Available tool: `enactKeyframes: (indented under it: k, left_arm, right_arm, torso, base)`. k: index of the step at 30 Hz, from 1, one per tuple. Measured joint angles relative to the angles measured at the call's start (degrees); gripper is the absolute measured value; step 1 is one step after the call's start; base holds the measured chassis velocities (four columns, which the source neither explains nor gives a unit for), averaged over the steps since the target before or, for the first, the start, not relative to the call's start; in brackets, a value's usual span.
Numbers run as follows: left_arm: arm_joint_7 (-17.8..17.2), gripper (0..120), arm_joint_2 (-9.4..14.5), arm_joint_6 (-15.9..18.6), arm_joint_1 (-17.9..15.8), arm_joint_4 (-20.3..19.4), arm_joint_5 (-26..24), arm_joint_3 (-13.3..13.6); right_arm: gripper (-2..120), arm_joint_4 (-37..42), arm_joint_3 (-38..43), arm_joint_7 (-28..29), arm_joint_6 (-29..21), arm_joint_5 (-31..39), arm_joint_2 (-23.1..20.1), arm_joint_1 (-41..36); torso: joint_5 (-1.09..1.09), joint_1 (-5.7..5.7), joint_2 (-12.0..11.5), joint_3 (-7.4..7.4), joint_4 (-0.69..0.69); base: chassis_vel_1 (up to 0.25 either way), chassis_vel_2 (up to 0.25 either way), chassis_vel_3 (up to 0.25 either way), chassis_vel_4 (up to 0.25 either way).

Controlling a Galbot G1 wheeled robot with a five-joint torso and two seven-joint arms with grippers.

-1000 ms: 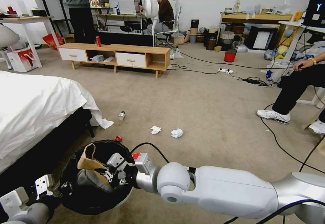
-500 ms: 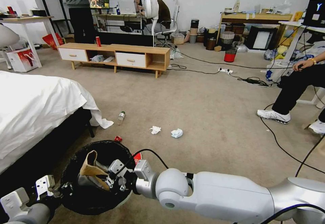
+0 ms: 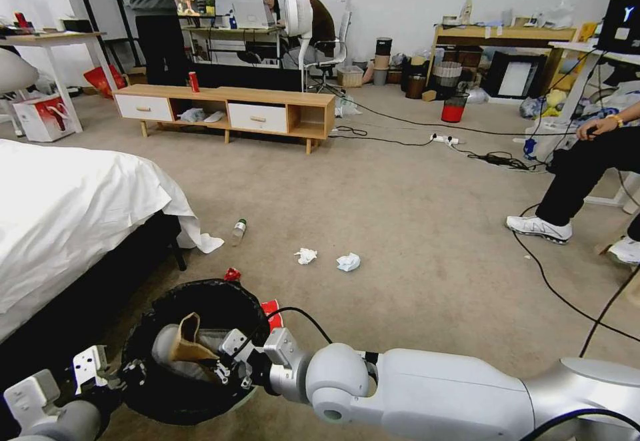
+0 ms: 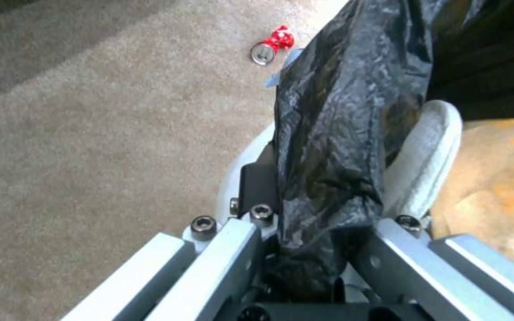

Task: Pick up the trash bin, then pick up the garbage from the floor and place it into the trash bin.

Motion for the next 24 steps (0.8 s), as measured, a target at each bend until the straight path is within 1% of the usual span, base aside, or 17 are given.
enactKeyframes:
  k: [10,12,13,14,15,16,17,18,19,20,21,22,23,24]
  left_arm:
    - [0.12,1,0.15,0.04,-0.24,0.53,-0.02,0.23]
    - [0.13,1,0.17,0.04,-0.27,0.57,0.0,0.25]
    - [0.14,1,0.19,0.04,-0.29,0.59,0.01,0.27]
    - [0.14,1,0.19,0.04,-0.29,0.59,0.01,0.27]
    - [0.16,1,0.2,0.05,-0.3,0.58,0.02,0.29]
    - [0.17,1,0.21,0.05,-0.3,0.55,0.02,0.3]
    - [0.17,1,0.21,0.05,-0.3,0.55,0.02,0.3]
    - [0.19,1,0.21,0.05,-0.28,0.49,0.03,0.32]
    - [0.2,1,0.17,0.05,-0.24,0.4,0.04,0.32]
    - [0.2,1,0.17,0.05,-0.24,0.4,0.04,0.32]
    - [0.2,1,0.12,0.05,-0.12,0.27,0.08,0.32]
    - [0.2,1,0.12,0.05,-0.12,0.27,0.08,0.32]
    - [-0.7,1,0.06,-0.01,0.08,0.66,1.22,-0.38]
    - [-0.7,1,0.06,-0.01,0.08,0.66,1.22,-0.38]
  right_arm:
    - [0,1.37,0.08,1.31,-1.45,0.38,-1.6,-0.87]
    - [2,1.67,0.16,1.65,-1.4,0.37,-1.76,-0.88]
    - [9,2.23,0.32,2.32,-1.4,0.44,-2.01,-0.78]
    - [9,2.23,0.32,2.32,-1.4,0.44,-2.01,-0.78]
    - [17,2.99,0.79,2.68,-1.39,0.52,-2.48,-0.44]
    - [20,3.3,0.98,2.83,-1.39,0.58,-2.66,-0.26]
    - [20,3.3,0.98,2.83,-1.39,0.58,-2.66,-0.26]
    - [25,3.96,1.25,3.14,-1.41,0.82,-2.98,0.11]
    - [32,4.55,1.39,3.43,-1.44,1.02,-3.27,0.49]
    - [32,4.55,1.39,3.43,-1.44,1.02,-3.27,0.49]
    - [39,5.23,1.47,3.74,-1.45,1.12,-3.52,0.96]
    - [39,5.23,1.47,3.74,-1.45,1.12,-3.52,0.96]
    - [46,5.61,1.83,4.44,-1.54,1.14,-4.06,1.64]
    - [46,5.61,1.83,4.44,-1.54,1.14,-4.06,1.64]
  torso:
    - [-0.01,0.0,0.0,0.0,0.0]
    - [-0.01,0.0,0.0,0.0,0.0]
    - [0.0,0.0,0.0,0.0,0.0]
    - [0.0,0.0,0.0,0.0,0.0]
    - [-0.01,0.0,0.0,0.0,0.0]
    - [-0.01,0.0,0.0,0.0,0.0]
    - [-0.01,0.0,0.0,0.0,0.0]
    - [0.0,0.0,0.0,0.0,0.0]
    - [-0.01,0.0,0.0,0.0,0.0]
    - [-0.01,0.0,0.0,0.0,0.0]
    - [0.0,0.0,0.0,0.0,0.0]
    - [0.0,0.0,0.0,0.0,0.0]
    - [-0.01,0.0,0.0,0.0,0.01]
    - [-0.01,0.0,0.0,0.0,0.01]
  base:
    - [0.0,0.0,0.0,0.0]
    - [0.0,0.0,0.0,0.0]
    - [0.0,0.0,0.0,0.0]
    - [0.0,0.0,0.0,0.0]
    - [0.0,0.0,0.0,0.0]
    - [0.0,0.0,0.0,0.0]
    - [0.0,0.0,0.0,0.0]
    - [0.0,0.0,0.0,0.0]
    - [0.0,0.0,0.0,0.0]
    - [0.0,0.0,0.0,0.0]
    - [0.0,0.0,0.0,0.0]
    - [0.0,0.0,0.0,0.0]
    - [0.0,0.0,0.0,0.0]
    - [0.0,0.0,0.0,0.0]
